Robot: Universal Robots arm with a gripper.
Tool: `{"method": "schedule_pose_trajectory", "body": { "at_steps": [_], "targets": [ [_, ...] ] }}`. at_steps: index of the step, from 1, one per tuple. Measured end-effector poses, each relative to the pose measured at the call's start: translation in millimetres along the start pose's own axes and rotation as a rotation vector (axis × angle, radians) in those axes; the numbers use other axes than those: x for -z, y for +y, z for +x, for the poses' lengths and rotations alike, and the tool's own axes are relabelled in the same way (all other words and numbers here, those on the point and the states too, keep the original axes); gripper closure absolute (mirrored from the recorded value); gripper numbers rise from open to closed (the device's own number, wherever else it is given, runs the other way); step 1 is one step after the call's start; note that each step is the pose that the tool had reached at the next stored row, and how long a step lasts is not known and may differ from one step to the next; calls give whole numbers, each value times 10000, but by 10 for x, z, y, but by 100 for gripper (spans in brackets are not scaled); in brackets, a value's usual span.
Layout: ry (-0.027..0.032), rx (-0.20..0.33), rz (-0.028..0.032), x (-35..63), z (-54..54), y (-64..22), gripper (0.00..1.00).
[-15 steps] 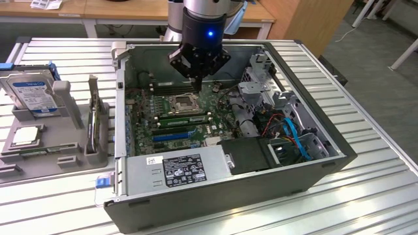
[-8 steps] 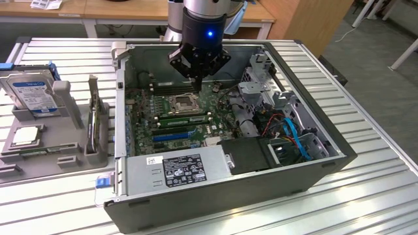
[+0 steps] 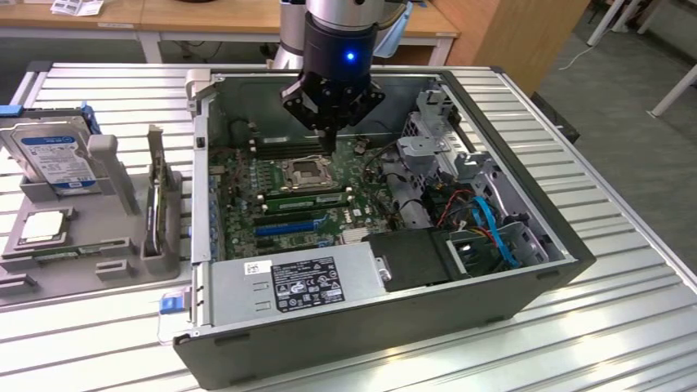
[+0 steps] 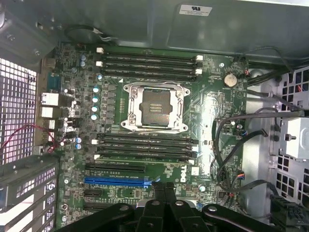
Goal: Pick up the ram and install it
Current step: 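Press down the ram until it locks into place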
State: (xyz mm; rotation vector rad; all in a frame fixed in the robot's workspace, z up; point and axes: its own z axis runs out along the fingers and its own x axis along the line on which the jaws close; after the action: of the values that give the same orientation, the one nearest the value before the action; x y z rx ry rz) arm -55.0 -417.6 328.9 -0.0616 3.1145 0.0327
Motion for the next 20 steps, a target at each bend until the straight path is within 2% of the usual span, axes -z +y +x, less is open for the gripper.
{"method": "schedule_pose_trajectory", "body": {
  "at_steps": [3, 5, 6, 20],
  "targets": [
    [180, -2, -8, 0, -1, 0, 90],
    [336, -7, -15, 0, 0, 0, 90],
    [382, -7, -16, 1, 0, -1, 90],
    [395, -11, -18, -17, -1, 23, 90]
  ]
}}
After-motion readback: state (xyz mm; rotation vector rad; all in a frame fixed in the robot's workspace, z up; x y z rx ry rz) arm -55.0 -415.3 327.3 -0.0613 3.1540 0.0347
